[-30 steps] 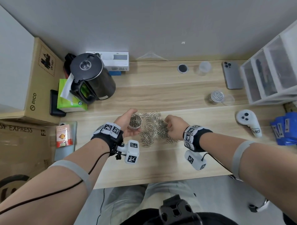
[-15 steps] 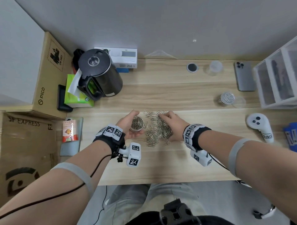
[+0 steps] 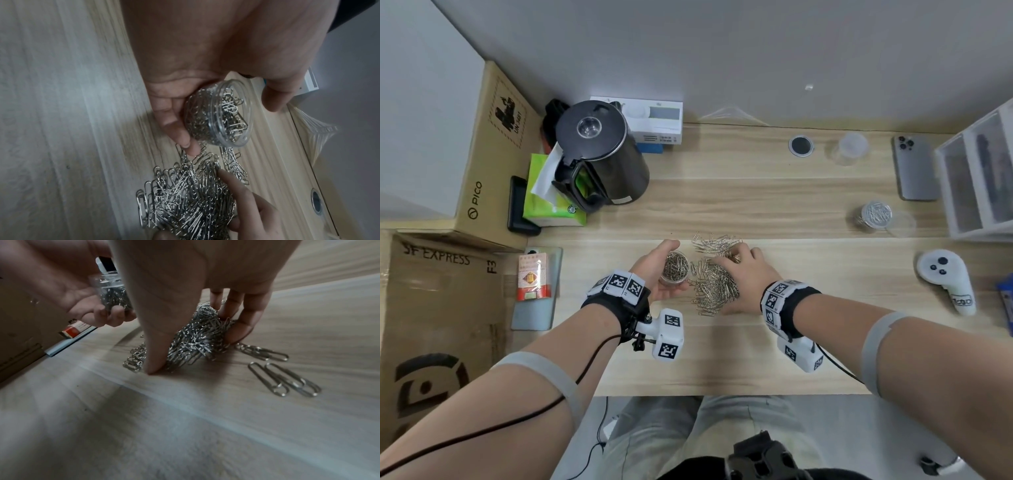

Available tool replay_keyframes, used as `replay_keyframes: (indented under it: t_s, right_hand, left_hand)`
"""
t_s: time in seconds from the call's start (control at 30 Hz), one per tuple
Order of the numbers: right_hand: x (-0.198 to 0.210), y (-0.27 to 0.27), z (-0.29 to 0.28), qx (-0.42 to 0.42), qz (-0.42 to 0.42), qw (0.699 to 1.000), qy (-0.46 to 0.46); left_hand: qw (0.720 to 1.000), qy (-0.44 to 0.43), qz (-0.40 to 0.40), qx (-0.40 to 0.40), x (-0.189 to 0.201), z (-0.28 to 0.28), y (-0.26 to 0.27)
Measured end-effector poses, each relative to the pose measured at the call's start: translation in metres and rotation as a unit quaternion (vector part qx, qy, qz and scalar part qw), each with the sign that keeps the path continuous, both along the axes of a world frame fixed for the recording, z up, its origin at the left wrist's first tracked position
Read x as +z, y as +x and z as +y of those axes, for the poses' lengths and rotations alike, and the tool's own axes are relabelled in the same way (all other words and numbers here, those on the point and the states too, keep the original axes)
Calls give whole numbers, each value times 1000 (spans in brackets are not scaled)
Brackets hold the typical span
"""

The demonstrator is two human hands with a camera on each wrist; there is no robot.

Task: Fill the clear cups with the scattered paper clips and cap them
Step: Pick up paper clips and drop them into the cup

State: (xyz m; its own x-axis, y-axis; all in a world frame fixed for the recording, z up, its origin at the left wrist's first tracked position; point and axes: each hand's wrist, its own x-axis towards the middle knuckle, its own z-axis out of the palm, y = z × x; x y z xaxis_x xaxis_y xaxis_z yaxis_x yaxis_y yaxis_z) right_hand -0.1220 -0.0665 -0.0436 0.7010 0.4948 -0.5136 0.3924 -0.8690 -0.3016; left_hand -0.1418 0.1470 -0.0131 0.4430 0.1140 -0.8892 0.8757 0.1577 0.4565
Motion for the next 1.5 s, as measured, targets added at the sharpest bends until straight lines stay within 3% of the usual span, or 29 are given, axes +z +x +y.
replay_keyframes:
  t_s: [0.63,0.83,1.07,1.27,1.5]
  right_hand:
    - [-3,15,7,-52,35,991,123]
    - [12,24,3,-54,38,989,131]
    - [36,28,10,-97,29,966,237]
    - [43,18,30,-61,35,971,230]
    - [52,18,32,-60,91,968,228]
  left_hand:
    - [996,-45,63,-34,0,-5,2]
    - [997,-27,72,-17,2,-12,3]
    - [997,-26,72,-21,4,-26,10]
    - [996,-64,59,30,4,-41,13]
    - [994,-87,57,37,1,-41,10]
